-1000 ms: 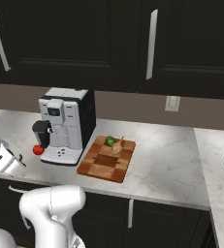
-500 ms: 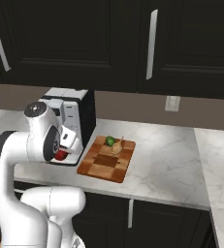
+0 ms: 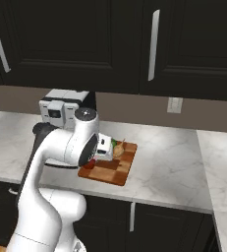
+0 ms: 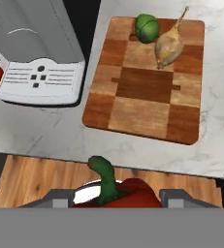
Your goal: Place the avocado, onion, tomato, and bell pepper on the cutting board.
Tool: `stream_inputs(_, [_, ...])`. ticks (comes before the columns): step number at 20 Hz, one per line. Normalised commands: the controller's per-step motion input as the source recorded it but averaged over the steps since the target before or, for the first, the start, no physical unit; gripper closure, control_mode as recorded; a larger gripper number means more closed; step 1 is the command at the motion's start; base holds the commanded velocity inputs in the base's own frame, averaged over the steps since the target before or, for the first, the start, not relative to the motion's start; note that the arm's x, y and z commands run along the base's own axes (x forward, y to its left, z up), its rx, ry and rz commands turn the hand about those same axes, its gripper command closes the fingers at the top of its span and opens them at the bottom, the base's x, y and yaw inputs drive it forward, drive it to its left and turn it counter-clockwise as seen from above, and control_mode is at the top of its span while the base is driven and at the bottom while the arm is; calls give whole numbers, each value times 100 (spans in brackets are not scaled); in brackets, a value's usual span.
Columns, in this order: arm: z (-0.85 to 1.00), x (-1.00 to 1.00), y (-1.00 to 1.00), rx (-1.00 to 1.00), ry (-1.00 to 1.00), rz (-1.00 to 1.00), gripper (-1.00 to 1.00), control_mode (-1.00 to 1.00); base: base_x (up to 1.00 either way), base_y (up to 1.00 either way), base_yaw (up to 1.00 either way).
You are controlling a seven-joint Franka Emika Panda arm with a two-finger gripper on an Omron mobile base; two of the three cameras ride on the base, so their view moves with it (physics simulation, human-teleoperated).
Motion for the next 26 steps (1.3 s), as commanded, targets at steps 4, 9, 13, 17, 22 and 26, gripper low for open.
stream_inputs(4, [-46, 74, -7, -5, 19, 0, 100, -100, 0, 0, 0])
stream_inputs(9, [-38, 89, 0, -4, 22, 0, 100, -100, 0, 0, 0])
stream_inputs(13, [-36, 85, -19, 0, 16, 0, 100, -100, 0, 0, 0])
stream_inputs(17, [-20, 49, -39, 11, 6, 3, 100, -100, 0, 0, 0])
stream_inputs(22, [-7, 50, -30, 6, 11, 2, 100, -100, 0, 0, 0])
stream_inputs(26, [-22, 53, -3, 0, 13, 0, 100, -100, 0, 0, 0])
